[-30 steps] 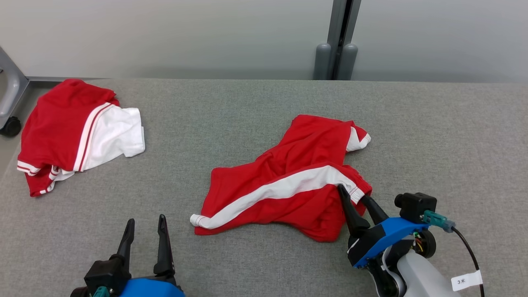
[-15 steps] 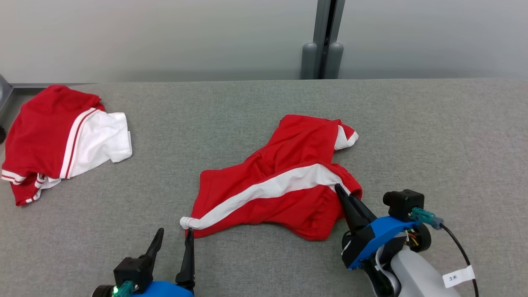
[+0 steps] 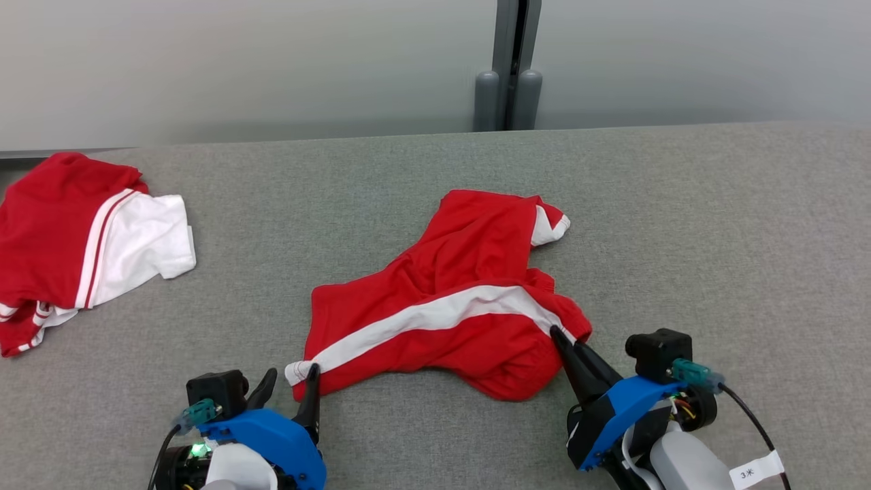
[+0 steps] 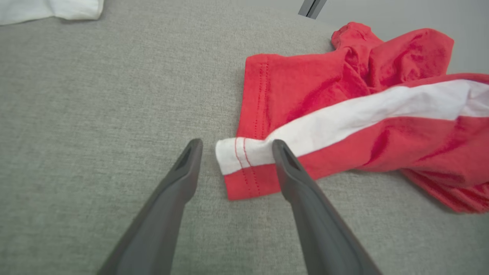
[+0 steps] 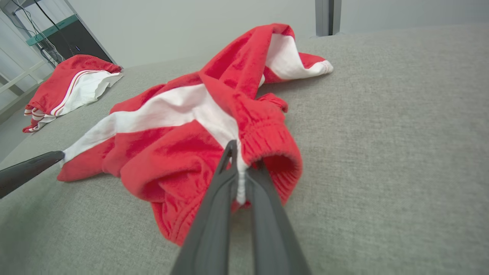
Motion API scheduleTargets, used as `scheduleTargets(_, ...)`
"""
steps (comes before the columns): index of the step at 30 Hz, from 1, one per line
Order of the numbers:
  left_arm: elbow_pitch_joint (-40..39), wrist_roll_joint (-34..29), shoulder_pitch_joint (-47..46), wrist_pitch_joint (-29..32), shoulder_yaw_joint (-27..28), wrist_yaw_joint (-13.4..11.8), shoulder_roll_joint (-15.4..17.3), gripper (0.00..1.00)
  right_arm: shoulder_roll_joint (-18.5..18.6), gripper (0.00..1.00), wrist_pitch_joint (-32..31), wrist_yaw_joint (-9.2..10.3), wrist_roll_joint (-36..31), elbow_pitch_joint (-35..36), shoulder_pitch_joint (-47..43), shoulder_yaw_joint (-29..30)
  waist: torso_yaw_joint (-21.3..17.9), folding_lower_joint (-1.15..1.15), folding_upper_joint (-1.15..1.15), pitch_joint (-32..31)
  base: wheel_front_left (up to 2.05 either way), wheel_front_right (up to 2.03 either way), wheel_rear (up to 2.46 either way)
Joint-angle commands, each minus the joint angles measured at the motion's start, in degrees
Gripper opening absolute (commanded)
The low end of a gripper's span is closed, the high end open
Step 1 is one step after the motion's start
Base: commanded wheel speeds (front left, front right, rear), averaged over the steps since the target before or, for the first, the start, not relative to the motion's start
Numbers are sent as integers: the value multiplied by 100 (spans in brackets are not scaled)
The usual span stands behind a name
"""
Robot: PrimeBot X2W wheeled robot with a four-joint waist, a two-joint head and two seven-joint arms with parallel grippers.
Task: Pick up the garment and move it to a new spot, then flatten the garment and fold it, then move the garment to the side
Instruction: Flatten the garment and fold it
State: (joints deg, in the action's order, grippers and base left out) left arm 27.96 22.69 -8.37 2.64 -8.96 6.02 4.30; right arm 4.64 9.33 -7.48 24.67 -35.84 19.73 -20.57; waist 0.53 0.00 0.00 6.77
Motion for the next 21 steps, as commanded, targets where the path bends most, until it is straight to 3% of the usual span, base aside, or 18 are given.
scheduleTargets(1,91,-50,-100,57,-30,-28,25,100,-22,0,-23,-3,-27,53,-82,-21,-25,0,0,-1,0,0,0)
scheduleTargets(6,300,23,-200,57,-61,-39,-1,97,-89,0,-66,-3,-88,159,-171,-53,-83,0,0,14,0,0,0)
scheduleTargets(11,429,46,-263,-58,-116,-49,-20,49,-141,0,-99,-3,-118,225,-231,-121,-109,0,0,18,0,0,0)
scheduleTargets(13,436,75,-284,-118,-147,-28,-26,41,-148,0,-103,-3,-115,245,-240,-144,-108,0,0,21,0,0,0)
scheduleTargets(17,453,168,-299,-160,-200,0,-45,38,-163,0,-108,-3,-138,263,-264,-147,-91,0,0,27,0,0,0)
scheduleTargets(21,430,219,-350,-251,-227,30,-47,15,-169,0,-104,-3,-150,274,-265,-120,-83,0,0,38,0,0,0)
